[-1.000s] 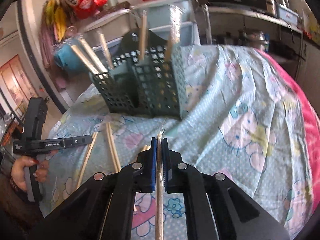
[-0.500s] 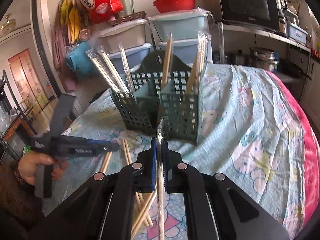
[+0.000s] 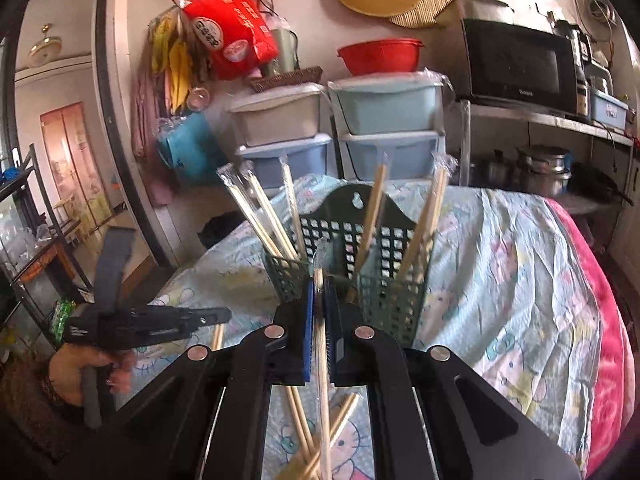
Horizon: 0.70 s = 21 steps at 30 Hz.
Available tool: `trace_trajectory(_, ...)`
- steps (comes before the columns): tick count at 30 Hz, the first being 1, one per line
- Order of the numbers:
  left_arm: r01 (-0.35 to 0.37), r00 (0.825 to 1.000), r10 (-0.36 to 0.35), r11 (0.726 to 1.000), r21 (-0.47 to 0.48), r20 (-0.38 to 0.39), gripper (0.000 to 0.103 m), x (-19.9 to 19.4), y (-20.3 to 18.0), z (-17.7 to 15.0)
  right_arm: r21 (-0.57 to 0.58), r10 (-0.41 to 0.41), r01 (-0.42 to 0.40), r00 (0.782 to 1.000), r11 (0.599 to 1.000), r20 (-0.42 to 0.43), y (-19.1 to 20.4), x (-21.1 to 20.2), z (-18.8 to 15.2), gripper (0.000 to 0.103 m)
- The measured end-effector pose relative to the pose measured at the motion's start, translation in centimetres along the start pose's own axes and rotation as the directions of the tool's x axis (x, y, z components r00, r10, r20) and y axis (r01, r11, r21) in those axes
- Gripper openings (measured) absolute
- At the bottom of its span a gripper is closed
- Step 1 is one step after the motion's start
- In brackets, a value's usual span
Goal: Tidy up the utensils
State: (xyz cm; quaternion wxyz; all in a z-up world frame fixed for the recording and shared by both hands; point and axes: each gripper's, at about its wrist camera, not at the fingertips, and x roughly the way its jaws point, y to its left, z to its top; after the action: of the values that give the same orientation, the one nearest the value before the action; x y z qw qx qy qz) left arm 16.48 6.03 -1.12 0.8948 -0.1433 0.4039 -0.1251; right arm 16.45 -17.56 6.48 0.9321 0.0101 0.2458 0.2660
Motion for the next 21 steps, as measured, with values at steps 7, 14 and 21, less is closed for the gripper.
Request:
trace_trajectory(7,0.051,0.99,-0.059,0.997,0.061,0.129,0.003,-5.4,-3.3,1.6,-0.026,0.016,-0.014,0.999,1.0,0.052,1.1,-1.3,1.7,0.005)
trace_trajectory(14,0.067,0.972,-0.092,0.99,0.123,0.215,0.003,-8.9,-5.6,3.0,-0.051,0.008,-0.003,0.995,0.999,0.102,1.8,-2.7,3.2,0.005)
trace_trajectory(21,0.08,0.955,-0.119,0.986,0.149,0.272,0.003,-10.7,-6.4,4.4,-0.061,-0.005,0.014,0.99,0.998,0.14,1.9,-3.7,4.5,0.005)
